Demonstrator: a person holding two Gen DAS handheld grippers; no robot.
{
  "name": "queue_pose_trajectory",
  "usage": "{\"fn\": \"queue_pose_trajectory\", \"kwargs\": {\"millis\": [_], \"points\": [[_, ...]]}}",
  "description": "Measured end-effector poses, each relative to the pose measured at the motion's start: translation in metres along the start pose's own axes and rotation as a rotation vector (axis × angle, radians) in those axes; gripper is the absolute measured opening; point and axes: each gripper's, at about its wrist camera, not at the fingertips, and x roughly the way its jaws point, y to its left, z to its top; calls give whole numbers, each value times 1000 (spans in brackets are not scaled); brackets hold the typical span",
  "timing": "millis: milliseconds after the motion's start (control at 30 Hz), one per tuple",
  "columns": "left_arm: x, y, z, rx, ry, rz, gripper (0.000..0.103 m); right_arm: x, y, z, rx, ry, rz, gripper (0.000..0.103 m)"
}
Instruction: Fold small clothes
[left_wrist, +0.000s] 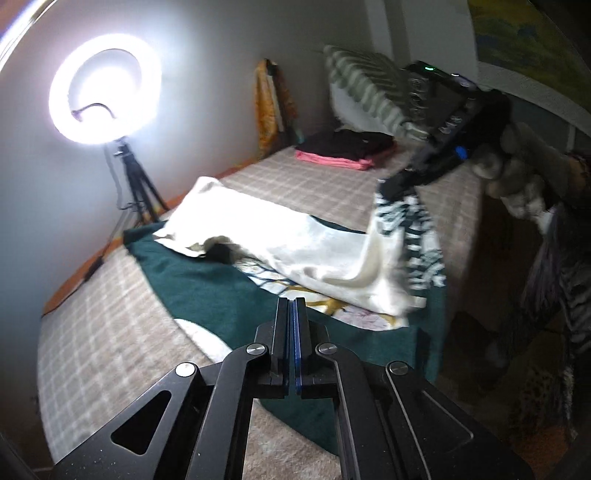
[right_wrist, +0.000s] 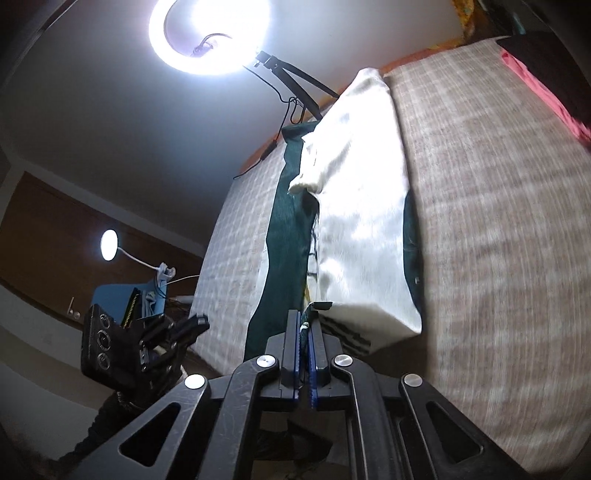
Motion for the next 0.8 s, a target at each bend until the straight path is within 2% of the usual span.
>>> {"fn": "queue_pose_trajectory", "kwargs": {"millis": [133,200,233,267,367,467,600,667,700,733,767,800], "points": [[-2,-7,-15,17,42,-63,1,5,-4,-2,-5,29,-5,2],[-4,-15,-23,6,73,-92,6,6,-10,-3,5,35,-14,2],[-7,-21,-27,-5,83,-115,13,5,-13,-3,15,36,-15,2],[-9,-27,-30,-8,87,-133,26,4,-16,-3,27,34,-18,2],[-13,-50,-37,4,106,-178,45,2,-19,-3,32,25,-25,2],[-10,-70,-43,48,142,-131,54,1,-16,-3,23,19,-29,2],[0,-88,-53,149,181,-49,54,1,-14,-4,16,16,-36,2],[8,-91,-58,197,197,18,51,1,-14,-4,21,17,-36,2],[12,-88,-59,204,201,42,45,1,-16,-4,24,18,-36,2],[15,-84,-58,187,211,39,20,1,-17,-5,26,19,-37,2],[18,-76,-57,155,219,25,3,1,-18,-5,29,21,-35,2],[18,-68,-55,120,216,12,3,0,-18,-5,29,21,-33,2]]}}
